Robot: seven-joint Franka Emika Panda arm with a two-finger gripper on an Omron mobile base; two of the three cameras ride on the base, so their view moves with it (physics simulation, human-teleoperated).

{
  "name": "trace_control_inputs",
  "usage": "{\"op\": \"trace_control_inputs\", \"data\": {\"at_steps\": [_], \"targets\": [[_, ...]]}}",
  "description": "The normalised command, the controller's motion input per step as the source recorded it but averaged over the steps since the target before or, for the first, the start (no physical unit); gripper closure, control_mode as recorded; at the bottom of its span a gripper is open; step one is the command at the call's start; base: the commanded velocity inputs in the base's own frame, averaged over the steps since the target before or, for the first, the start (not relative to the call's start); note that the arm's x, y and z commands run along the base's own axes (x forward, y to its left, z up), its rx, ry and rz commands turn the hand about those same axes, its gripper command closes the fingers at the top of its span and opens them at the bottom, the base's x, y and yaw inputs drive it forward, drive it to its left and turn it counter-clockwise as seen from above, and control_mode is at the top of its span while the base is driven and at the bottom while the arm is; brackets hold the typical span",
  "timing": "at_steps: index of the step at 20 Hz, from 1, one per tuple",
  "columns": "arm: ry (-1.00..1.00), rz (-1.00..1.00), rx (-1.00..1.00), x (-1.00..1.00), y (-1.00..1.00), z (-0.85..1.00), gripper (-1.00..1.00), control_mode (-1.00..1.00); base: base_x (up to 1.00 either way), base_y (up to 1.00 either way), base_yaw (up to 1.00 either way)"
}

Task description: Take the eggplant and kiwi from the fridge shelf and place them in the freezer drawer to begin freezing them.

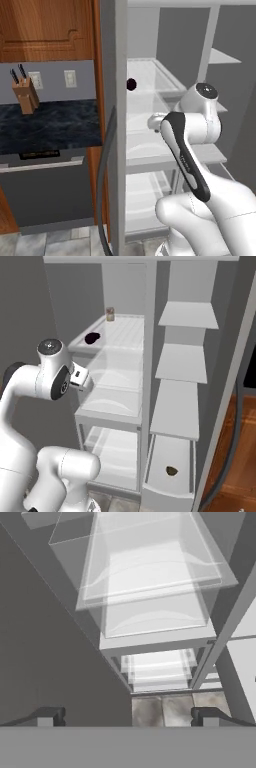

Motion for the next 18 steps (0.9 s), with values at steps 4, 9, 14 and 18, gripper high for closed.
{"op": "trace_control_inputs", "data": {"at_steps": [4, 9, 14, 18], "targets": [[0.00, 0.00, 0.00, 0.00, 0.00, 0.00, -1.00, 1.00, 0.25, 0.27, 0.00], [0.00, -0.06, 0.00, 0.16, 0.05, 0.02, -1.00, -1.00, 0.11, 0.07, -0.01], [-0.11, -0.06, -0.01, 0.20, 0.12, 0.77, -1.00, -1.00, 0.00, 0.00, 0.00], [-0.09, -0.01, 0.00, 0.40, 0.03, 0.83, -1.00, -1.00, 0.00, 0.00, 0.00]]}}
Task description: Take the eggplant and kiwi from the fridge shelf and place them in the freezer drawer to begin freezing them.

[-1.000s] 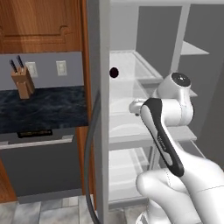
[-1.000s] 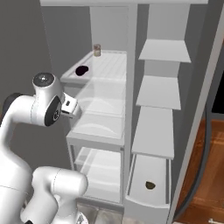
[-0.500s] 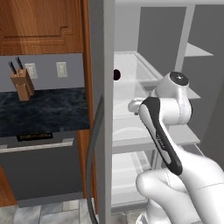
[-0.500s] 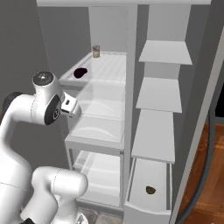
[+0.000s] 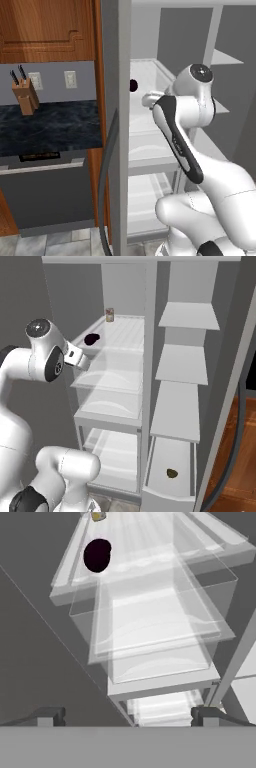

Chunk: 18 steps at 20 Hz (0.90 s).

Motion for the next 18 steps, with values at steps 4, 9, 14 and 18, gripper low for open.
{"op": "trace_control_inputs", "data": {"at_steps": [4, 9, 14, 18], "targets": [[0.00, 0.00, 0.00, 0.62, 0.00, 0.55, -1.00, -1.00, 0.00, 0.00, 0.00], [0.06, 0.00, 0.00, 0.97, 0.00, 0.06, -1.00, -1.00, 0.00, 0.00, 0.00], [0.14, 0.00, 0.00, 1.00, 0.02, 0.00, -1.00, -1.00, 0.00, 0.00, 0.00], [0.11, 0.00, 0.00, 0.86, 0.04, 0.00, -1.00, -1.00, 0.00, 0.00, 0.00]]}}
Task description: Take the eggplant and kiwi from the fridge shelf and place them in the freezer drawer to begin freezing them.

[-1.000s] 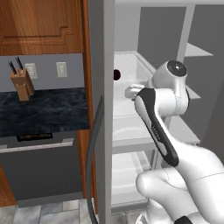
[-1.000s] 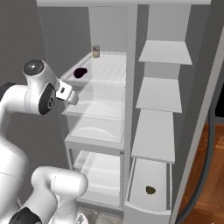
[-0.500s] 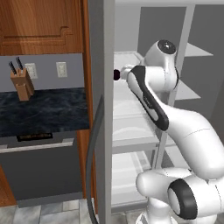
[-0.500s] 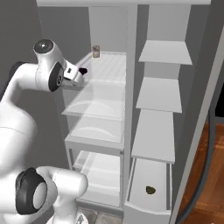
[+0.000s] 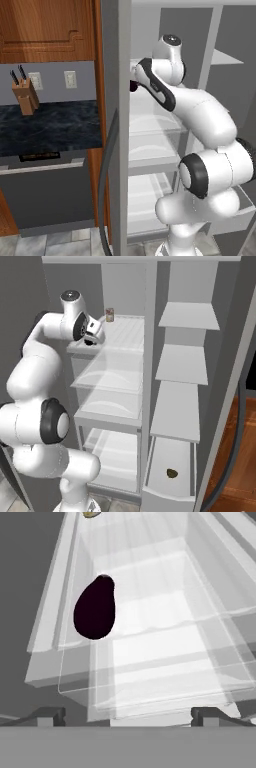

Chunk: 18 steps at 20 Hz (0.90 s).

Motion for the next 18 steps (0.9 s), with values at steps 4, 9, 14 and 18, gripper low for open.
{"op": "trace_control_inputs", "data": {"at_steps": [4, 9, 14, 18], "targets": [[0.11, 0.00, 0.00, 0.66, 0.16, -0.03, -1.00, -1.00, 0.00, 0.00, 0.00], [0.11, 0.00, 0.00, 0.60, 0.21, -0.19, -1.00, -1.00, 0.00, 0.00, 0.00], [0.09, 0.00, 0.00, 0.50, 0.07, -0.24, -1.00, -1.00, 0.00, 0.00, 0.00], [0.09, 0.00, 0.00, 0.43, 0.00, -0.36, -1.00, -1.00, 0.00, 0.00, 0.00]]}}
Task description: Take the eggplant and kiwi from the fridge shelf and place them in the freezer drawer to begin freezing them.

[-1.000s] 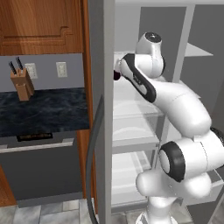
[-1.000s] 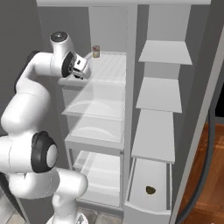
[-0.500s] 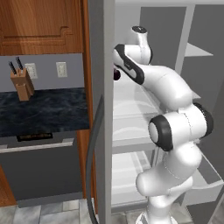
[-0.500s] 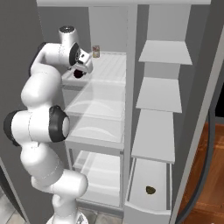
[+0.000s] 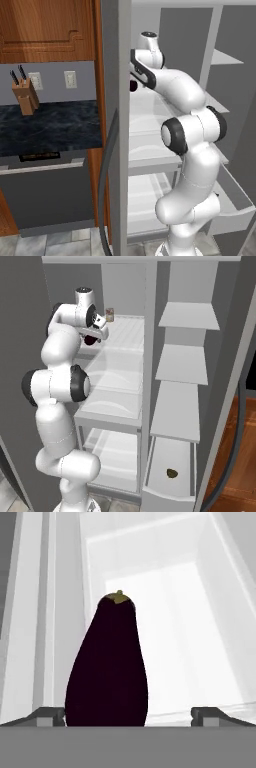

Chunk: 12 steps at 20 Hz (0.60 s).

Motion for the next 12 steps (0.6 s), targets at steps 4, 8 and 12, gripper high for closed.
{"op": "trace_control_inputs", "data": {"at_steps": [4, 8, 12], "targets": [[0.07, 0.00, 0.00, 0.46, 0.03, -0.27, -1.00, -1.00, 0.00, 0.00, 0.00], [0.04, 0.00, 0.00, 0.19, 0.20, -0.18, -1.00, -1.00, 0.00, 0.00, 0.00], [0.01, 0.00, 0.00, -0.17, 0.10, -0.28, -1.00, -1.00, 0.00, 0.00, 0.00]]}}
